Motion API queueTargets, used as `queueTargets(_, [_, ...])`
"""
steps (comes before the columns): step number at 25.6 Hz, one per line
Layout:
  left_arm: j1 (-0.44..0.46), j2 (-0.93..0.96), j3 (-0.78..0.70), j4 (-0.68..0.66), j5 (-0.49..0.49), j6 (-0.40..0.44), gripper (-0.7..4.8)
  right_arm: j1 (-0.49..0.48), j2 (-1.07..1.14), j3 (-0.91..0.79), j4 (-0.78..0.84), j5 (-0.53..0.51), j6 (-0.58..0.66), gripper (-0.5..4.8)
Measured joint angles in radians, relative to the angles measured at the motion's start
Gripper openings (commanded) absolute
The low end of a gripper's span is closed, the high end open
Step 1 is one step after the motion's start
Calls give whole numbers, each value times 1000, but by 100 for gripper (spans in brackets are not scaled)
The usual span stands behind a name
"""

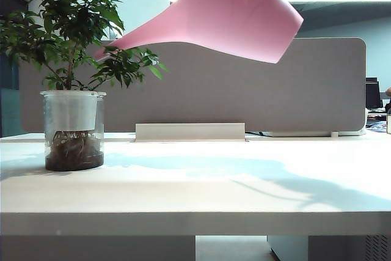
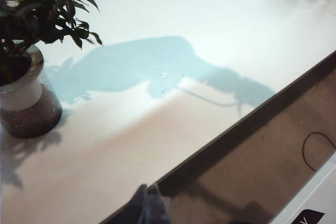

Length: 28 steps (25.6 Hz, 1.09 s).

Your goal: Pick up the watering can from the table, water the potted plant, and put the can back.

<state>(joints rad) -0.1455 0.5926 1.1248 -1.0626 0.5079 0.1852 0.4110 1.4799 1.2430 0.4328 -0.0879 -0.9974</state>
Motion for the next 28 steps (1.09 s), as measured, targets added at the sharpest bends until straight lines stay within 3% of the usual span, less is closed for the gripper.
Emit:
queueTargets(14, [0,0,0,-9,0,0,3,24,29,5,-25,13,-145,-1])
queueTargets(21, [0,0,0,-11,0,0,3,24,29,5,-18,4,-155,-1])
queueTargets(28, [0,0,0,-11,-1,0,3,25,28,5,-45,35,8,-2])
